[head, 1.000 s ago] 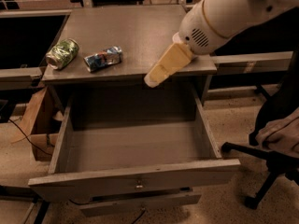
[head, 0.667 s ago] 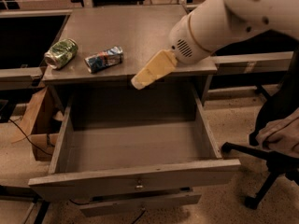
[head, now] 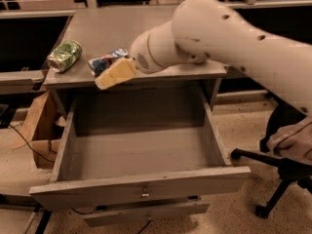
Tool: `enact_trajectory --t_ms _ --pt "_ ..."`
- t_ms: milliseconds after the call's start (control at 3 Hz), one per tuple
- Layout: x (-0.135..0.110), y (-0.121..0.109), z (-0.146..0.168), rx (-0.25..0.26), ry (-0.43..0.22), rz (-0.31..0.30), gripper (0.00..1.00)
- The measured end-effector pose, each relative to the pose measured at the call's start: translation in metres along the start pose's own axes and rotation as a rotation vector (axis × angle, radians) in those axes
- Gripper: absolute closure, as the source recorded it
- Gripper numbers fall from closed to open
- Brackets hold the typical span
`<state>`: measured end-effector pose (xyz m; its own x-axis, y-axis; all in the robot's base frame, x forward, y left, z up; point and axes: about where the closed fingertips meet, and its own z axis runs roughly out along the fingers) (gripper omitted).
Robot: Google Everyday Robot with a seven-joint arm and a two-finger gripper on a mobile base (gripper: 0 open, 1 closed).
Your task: Place redbull can into top drawer
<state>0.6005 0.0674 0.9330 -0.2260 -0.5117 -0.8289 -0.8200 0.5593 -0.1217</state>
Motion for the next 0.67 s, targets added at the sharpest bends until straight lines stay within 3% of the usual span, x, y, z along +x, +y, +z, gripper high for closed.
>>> enact_trajectory --t_ms 333,667 --pt "-0.011 -0.0071 0.0041 0.026 -0.046 0.001 0.0" --pt "-0.0115 -0.0063 0.0018 0.035 -0.046 0.008 0.0"
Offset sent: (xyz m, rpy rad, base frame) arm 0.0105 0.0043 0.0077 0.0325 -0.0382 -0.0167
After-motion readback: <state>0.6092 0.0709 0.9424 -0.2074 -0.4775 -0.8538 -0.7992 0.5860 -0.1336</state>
